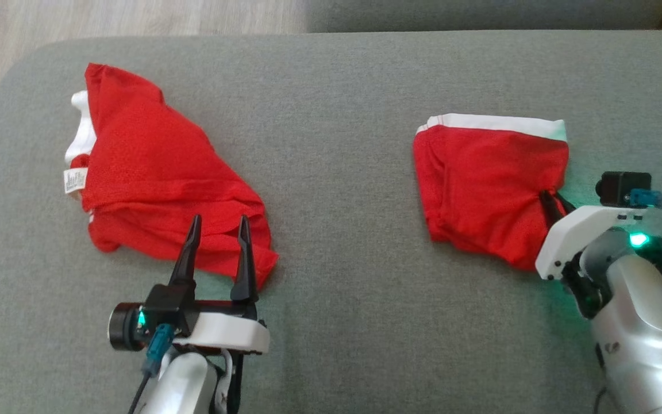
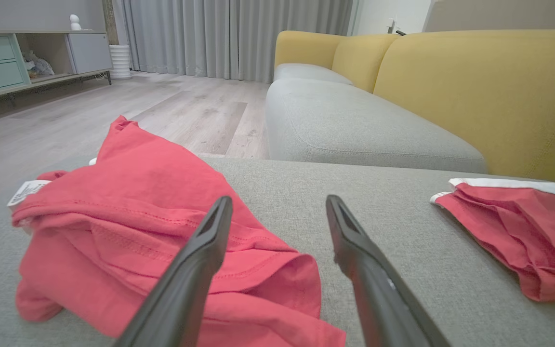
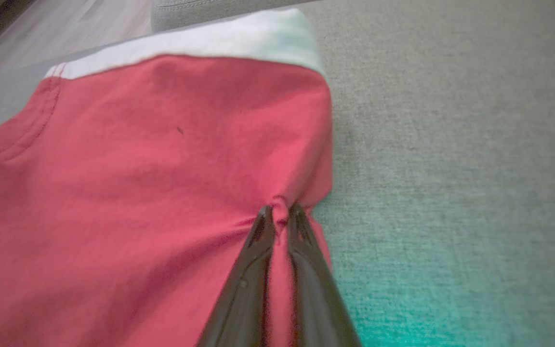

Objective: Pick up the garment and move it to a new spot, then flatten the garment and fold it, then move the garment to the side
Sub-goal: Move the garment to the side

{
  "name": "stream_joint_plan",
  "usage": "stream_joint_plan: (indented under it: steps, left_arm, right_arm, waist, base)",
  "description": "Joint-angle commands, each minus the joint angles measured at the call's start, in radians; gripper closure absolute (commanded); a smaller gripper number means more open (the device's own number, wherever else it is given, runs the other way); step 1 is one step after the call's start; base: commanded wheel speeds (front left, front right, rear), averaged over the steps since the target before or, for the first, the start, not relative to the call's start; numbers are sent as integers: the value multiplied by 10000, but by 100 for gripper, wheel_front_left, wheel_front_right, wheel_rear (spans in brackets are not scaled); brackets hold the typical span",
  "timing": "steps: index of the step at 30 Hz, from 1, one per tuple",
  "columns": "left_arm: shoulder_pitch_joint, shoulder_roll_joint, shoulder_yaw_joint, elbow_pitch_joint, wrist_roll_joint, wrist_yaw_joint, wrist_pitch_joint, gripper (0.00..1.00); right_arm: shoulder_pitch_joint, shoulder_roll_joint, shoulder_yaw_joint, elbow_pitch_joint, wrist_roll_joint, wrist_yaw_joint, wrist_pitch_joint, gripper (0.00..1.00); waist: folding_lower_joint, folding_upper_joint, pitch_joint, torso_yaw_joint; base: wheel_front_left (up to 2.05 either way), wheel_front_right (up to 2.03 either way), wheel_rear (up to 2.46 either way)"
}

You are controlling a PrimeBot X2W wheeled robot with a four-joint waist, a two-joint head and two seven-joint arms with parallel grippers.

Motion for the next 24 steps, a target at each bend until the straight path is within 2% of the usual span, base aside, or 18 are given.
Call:
stream_joint_plan:
  steps: [1,7,8,14,19,24]
  left_arm:
    - [-351,20,397,-307,83,-13,-97,0]
    - [-289,20,421,-407,38,30,-97,0]
    - [-289,20,421,-407,38,30,-97,0]
    - [-329,20,514,-445,28,21,-97,0]
    - [-440,20,640,-460,123,-75,-97,0]
    - [-519,20,739,-450,230,-153,-97,0]
  right_arm:
    - [-215,-328,320,-172,-120,-7,-29,100]
    - [-316,-1796,1053,-858,-460,-7,294,100]
    - [-316,-1796,1053,-858,-460,-7,294,100]
    - [103,-3749,1592,-1190,-883,-7,709,100]
    - [172,-5141,1405,-693,-1142,-7,465,100]
    - [-98,-5758,876,-55,-1658,-7,-16,100]
  waist:
    - [0,0,-68,-89]
    - [0,0,-130,-280]
    - [0,0,-130,-280]
    - [0,0,105,-290]
    - [0,0,373,-172]
    - [0,0,561,-89]
  base:
    - [0,0,0]
    - [0,0,0]
    - [0,0,0]
    - [0,0,0]
    - [0,0,0]
    - [0,0,0]
